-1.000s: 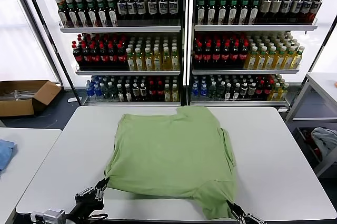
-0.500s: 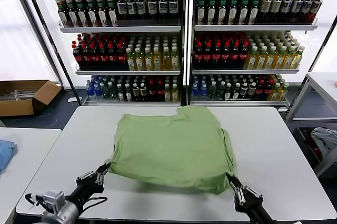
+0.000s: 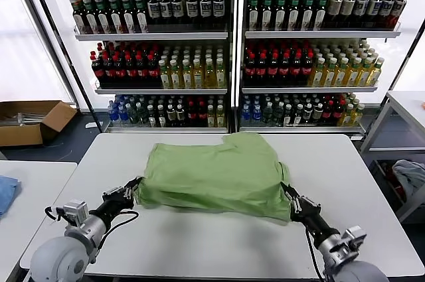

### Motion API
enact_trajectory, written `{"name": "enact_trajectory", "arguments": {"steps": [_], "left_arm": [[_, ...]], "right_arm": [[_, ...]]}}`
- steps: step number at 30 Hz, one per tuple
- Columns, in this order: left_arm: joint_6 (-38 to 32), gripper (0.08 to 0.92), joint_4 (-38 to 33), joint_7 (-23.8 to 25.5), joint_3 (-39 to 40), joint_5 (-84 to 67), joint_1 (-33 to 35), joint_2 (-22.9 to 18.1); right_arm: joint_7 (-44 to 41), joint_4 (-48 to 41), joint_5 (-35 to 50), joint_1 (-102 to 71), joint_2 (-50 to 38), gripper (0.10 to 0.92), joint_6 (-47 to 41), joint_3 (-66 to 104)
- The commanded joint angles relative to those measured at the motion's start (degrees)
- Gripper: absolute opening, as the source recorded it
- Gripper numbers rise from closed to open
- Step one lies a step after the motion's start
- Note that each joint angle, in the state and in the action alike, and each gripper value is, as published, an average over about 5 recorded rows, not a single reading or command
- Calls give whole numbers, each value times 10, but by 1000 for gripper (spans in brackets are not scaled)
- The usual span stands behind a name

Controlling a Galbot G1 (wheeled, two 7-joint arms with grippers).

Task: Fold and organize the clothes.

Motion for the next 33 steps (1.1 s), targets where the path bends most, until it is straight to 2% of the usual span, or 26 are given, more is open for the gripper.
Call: {"name": "enact_trajectory", "arguments": {"steps": [1,6,15,24,27,29,33], "left_arm": [[4,87,99,0,37,-5,-83,-10],[6,129,98,2,35,13,-73,-20],[16,386,70,-10,-1,37,-21,-23],[14,646,52,-6,-2,59,46,-43],[11,733,63,-6,4,66,45,-53],[11,779,69,-7,7,66,41,-57],[12,817,78,-9,13,66,33,-62]], "right_arm": [[9,-127,-3,149,-15,121,-6,-85],[21,-147,-25,174,-11,232,-19,-108],[93,-56,-73,81,-14,509,-63,-30],[78,48,-99,-68,-9,765,-80,37],[77,55,-124,-93,0,812,-86,35],[76,56,-132,-103,5,816,-91,31],[76,52,-137,-107,11,760,-96,19]]}}
